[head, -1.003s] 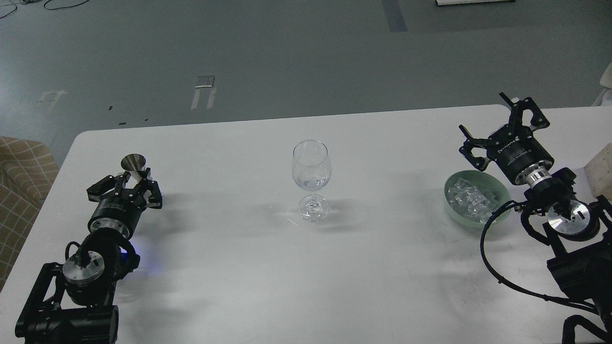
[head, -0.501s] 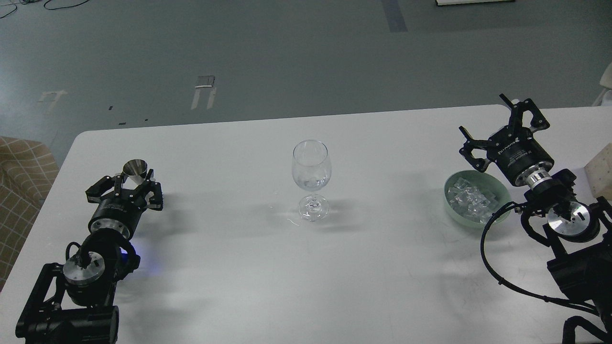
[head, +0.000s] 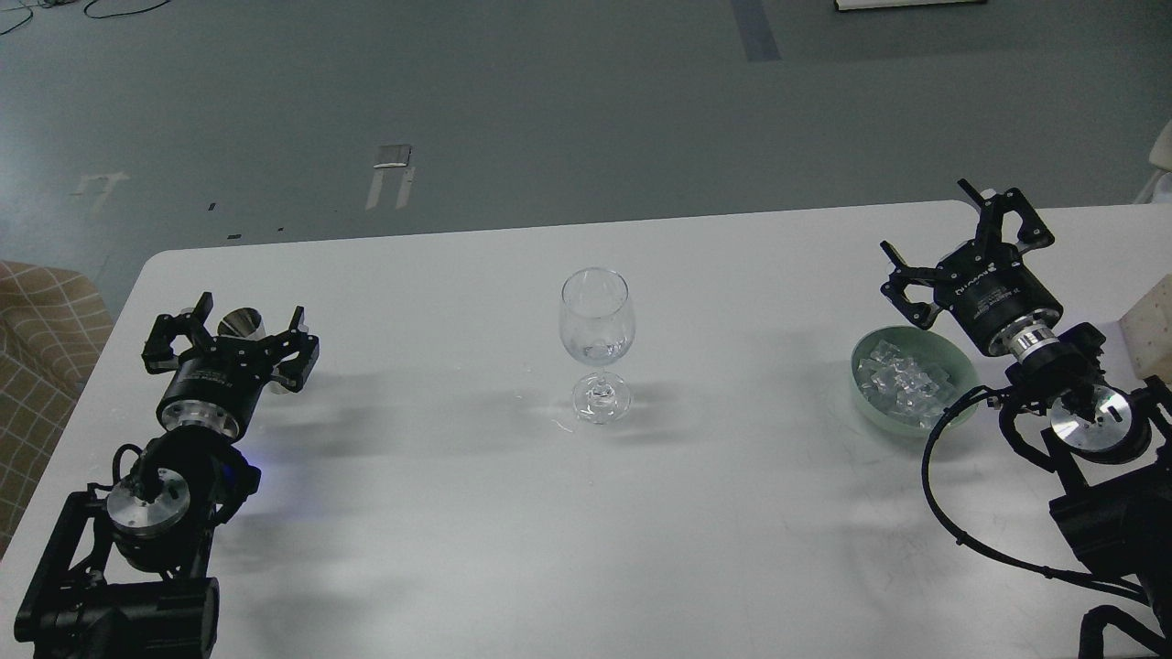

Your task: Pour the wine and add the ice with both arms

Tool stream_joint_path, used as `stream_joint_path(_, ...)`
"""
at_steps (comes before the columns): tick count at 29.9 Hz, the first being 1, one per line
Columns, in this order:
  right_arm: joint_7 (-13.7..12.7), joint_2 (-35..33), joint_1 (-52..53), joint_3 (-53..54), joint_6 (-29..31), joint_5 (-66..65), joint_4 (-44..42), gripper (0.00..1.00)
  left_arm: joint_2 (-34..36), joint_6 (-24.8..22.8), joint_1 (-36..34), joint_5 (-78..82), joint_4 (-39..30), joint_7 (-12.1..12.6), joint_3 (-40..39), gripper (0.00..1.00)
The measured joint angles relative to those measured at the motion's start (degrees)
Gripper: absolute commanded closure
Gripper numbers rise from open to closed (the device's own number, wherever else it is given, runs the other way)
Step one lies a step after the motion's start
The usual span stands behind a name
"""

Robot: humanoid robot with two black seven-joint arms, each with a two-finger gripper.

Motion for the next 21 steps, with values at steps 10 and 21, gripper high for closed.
stream_joint_path(10, 0.0, -0.4, -0.1, 0.1, 0.0, 0.2, 0.0, 0.00, 4.2, 0.3, 0.3, 0.2, -8.1, -0.1, -0.5, 0.00)
stream_joint_path(21, 0.0, -4.0, 0.0, -0.4, 0.0, -0.5, 4.3, 0.00, 17.6, -3.2, -0.9, 2.4, -13.5, 0.3, 4.4, 0.00)
